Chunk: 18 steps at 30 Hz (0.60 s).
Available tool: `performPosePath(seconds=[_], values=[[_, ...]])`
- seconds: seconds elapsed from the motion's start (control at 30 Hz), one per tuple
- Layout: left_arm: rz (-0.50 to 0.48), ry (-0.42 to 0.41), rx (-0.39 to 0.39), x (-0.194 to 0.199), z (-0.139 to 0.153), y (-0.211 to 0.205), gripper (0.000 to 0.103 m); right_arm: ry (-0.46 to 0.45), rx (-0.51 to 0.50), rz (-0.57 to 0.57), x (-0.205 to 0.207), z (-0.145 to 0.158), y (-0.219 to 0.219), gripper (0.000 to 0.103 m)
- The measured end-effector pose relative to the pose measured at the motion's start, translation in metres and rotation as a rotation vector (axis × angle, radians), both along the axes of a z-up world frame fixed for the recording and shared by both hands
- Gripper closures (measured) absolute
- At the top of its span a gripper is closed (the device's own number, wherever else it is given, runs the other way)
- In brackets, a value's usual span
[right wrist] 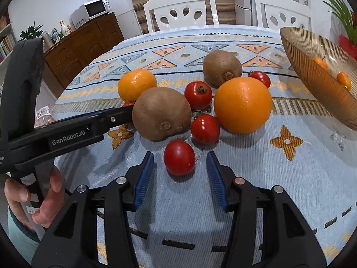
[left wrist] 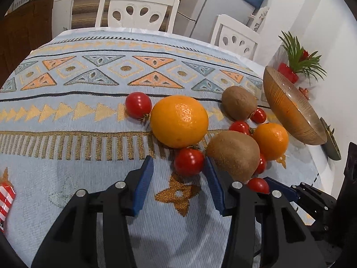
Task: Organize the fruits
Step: 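Grasp a cherry tomato with the left gripper while the right grasps another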
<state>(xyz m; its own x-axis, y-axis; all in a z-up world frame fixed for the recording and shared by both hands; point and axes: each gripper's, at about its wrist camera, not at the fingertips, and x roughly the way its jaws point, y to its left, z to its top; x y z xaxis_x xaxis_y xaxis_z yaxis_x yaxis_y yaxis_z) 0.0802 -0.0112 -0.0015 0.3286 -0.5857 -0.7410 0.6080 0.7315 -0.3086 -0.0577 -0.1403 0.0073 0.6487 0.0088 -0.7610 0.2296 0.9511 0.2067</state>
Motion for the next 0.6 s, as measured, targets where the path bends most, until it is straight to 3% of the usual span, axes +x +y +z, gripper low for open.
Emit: performPosePath(seconds=[0.07, 0.13, 0.23, 0.3, 0.6], values=[[0.0, -0.006, 0.003, -0.001, 0.0, -0.001, 0.059, 0.007, -0.003, -0.001, 0.001, 0.0, 0.001, 0.052], [-0.015, -0.005, 0.006, -0.002, -0.002, -0.003, 0.071, 0.009, -0.007, -0.005, 0.003, 0.0, 0.001, 0.052], [-0.016, -0.029, 0.037, -0.005, -0.003, -0.008, 0.076, 0.012, -0.025, -0.004, 0.004, 0.0, 0.003, 0.064], [-0.016, -0.04, 0.046, -0.006, -0.002, -0.01, 0.076, 0.014, -0.036, 0.002, 0.006, 0.0, 0.006, 0.073], [-0.002, -0.031, 0.007, -0.005, -0.001, -0.002, 0.077, -0.004, -0.056, 0.014, 0.005, 0.001, 0.009, 0.075]])
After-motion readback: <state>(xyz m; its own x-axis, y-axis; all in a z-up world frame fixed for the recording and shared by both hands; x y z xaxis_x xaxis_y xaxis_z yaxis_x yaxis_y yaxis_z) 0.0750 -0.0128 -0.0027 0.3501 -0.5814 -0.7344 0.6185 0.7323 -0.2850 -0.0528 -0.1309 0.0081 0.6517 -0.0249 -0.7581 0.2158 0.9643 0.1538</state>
